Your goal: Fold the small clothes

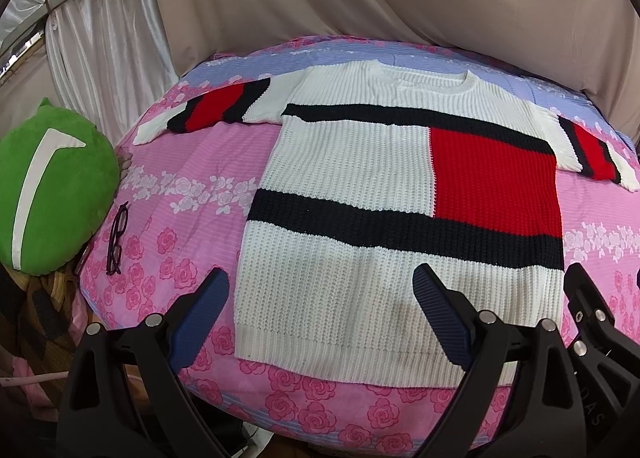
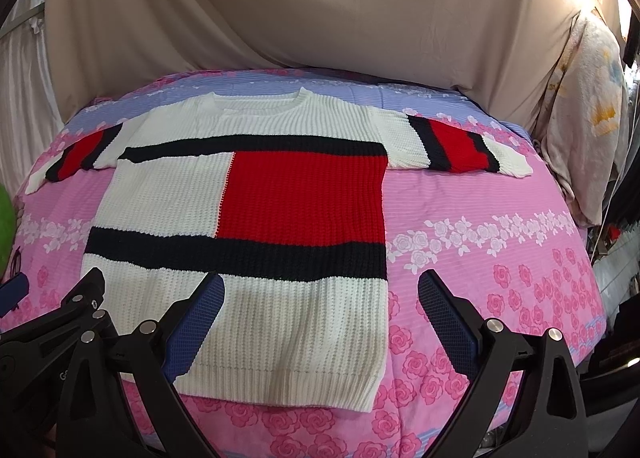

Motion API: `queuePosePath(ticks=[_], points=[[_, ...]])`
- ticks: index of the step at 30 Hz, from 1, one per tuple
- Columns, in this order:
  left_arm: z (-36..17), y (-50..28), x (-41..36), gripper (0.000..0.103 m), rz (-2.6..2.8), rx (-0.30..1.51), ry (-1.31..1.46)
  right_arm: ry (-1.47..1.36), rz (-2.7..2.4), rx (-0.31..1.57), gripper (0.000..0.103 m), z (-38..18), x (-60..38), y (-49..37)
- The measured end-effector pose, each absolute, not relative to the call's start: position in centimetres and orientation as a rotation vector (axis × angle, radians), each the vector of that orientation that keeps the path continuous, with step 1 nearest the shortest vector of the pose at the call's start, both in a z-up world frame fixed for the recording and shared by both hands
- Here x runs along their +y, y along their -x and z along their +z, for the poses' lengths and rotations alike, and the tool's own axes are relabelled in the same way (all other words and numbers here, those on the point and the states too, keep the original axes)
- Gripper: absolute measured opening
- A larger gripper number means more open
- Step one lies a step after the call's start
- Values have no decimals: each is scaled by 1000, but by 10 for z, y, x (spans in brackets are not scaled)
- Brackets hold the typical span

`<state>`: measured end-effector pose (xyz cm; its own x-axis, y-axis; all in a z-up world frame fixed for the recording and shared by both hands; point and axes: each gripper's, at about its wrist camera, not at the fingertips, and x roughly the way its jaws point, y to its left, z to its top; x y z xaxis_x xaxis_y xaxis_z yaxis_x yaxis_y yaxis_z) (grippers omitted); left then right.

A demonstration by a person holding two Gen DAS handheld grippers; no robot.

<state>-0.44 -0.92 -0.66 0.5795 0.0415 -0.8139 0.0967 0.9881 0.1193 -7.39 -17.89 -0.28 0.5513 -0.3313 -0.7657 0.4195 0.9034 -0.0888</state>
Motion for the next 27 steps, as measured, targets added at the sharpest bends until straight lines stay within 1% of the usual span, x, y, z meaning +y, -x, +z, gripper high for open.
queuePosePath(ticks=[9, 14, 18, 24, 25, 27], points=[[-8, 3, -10, 91, -27, 953, -155, -132, -414, 889, 96, -6, -183, 71], [-4, -8, -12, 91, -21, 947, -119, -203, -406, 853, 96, -15, -224, 71], [-3, -25, -25, 91, -14, 942, -115, -238, -526, 798, 96, -17, -303, 72], [-1, -63, -61, 92, -4, 920, -123, -389, -632, 749, 96, -41, -470, 49], [-2, -69, -68, 92, 2, 907, -129, -425, -637, 748, 94, -49, -500, 40], [-5, -81, -80, 92, 13, 893, -133, -506, -630, 755, 86, -67, -545, 23]])
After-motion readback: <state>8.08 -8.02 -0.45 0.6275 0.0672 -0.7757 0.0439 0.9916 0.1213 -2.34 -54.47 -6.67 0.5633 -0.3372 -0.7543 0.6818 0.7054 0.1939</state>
